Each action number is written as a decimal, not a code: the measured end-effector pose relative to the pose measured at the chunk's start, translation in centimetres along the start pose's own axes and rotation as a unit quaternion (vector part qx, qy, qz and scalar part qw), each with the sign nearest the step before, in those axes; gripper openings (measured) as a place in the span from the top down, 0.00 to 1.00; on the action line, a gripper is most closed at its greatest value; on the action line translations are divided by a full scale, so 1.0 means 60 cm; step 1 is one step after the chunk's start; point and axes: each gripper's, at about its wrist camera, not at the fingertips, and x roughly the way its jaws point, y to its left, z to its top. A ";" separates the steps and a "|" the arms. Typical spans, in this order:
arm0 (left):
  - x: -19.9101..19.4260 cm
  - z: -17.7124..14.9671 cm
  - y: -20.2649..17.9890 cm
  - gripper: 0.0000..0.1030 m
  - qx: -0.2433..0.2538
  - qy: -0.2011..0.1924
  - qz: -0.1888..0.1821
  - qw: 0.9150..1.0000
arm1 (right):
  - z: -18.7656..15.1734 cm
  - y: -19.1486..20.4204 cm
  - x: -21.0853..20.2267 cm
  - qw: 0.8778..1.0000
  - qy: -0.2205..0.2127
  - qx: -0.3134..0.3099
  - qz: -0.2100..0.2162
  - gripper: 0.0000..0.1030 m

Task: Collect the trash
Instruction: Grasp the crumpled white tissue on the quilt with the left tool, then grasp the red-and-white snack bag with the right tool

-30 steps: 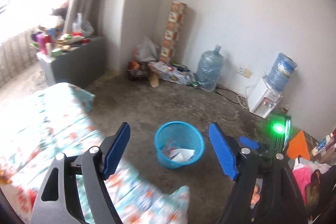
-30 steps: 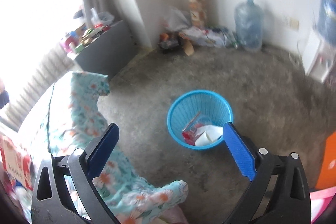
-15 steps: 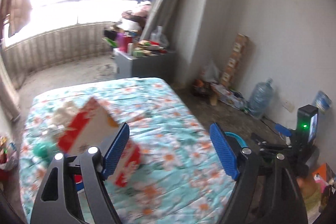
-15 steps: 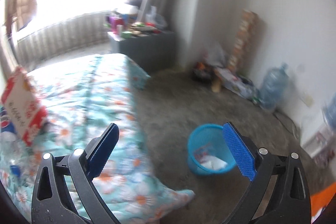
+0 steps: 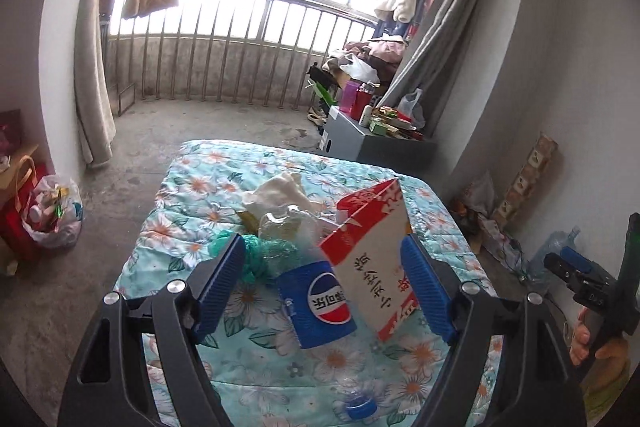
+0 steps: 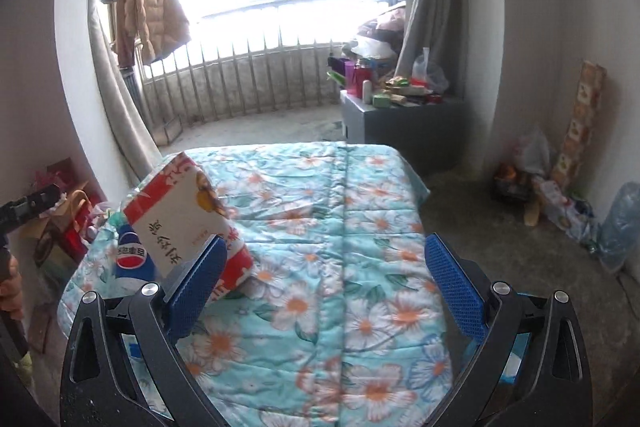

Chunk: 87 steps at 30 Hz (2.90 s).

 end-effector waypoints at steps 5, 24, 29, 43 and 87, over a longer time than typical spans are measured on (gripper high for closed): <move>0.014 -0.006 0.027 0.25 -0.031 0.007 -0.025 0.999 | 0.000 0.026 0.032 0.997 0.027 0.037 0.064 0.08; 0.316 0.156 0.101 0.29 -0.012 0.165 -0.074 0.983 | 0.004 0.043 0.134 0.975 0.109 0.110 0.157 0.20; 0.433 0.180 0.076 0.39 0.049 0.216 -0.033 0.975 | -0.009 0.029 0.152 0.972 0.128 0.128 0.149 0.22; 0.486 0.173 0.081 0.92 0.036 0.250 -0.031 0.967 | -0.018 0.004 0.154 0.970 0.137 0.141 0.143 0.25; 0.017 0.068 0.142 0.93 -0.068 -0.008 -0.070 0.995 | 0.049 0.104 0.236 0.927 0.154 -0.028 0.341 0.76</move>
